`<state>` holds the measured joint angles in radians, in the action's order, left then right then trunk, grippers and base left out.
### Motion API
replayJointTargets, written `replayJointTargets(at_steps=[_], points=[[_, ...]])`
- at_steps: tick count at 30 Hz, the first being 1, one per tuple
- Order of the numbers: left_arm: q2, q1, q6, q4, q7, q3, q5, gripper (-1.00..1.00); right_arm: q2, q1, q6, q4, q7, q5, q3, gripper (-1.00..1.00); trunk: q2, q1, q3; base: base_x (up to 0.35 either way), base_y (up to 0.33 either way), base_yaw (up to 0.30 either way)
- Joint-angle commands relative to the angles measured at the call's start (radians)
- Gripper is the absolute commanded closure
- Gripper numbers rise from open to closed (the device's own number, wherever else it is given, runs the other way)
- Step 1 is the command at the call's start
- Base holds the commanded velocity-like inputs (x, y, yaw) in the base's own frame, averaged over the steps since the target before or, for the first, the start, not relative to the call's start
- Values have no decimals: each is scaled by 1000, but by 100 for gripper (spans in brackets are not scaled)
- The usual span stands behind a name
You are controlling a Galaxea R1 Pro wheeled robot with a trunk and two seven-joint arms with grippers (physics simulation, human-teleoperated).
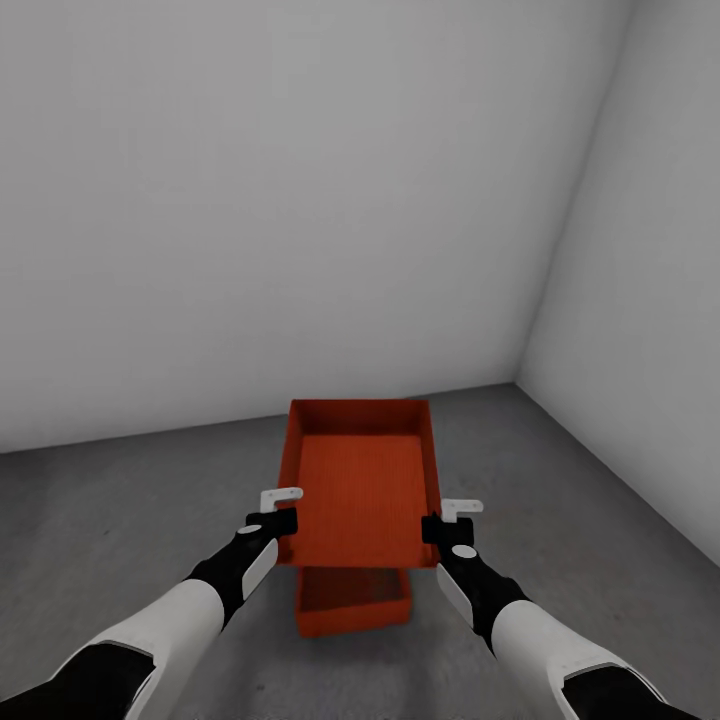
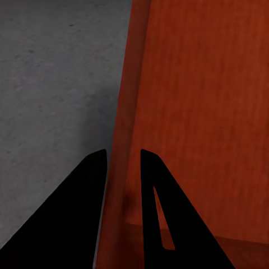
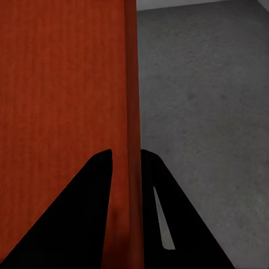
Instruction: Move the two storage containers from the living room to the garage. In the garage, place one container on the floor and stack the other container on top of it (either order is fine).
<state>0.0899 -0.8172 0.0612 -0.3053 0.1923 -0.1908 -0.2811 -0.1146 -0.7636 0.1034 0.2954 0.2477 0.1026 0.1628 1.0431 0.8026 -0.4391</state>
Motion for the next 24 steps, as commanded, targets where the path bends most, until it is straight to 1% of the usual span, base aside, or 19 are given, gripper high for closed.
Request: replayJointTargets(at_steps=[1, 24], points=[[-47, 1, 6, 31, 16, -1, -3, 100, 1, -2, 7, 4, 30, -6, -34, 100, 1, 0, -3, 0, 0, 0], [-47, 0, 6, 31, 16, 0, -3, 100, 1, -2, 5, 4, 30, -6, -35, 100, 1, 0, -39, 0, 0, 0]])
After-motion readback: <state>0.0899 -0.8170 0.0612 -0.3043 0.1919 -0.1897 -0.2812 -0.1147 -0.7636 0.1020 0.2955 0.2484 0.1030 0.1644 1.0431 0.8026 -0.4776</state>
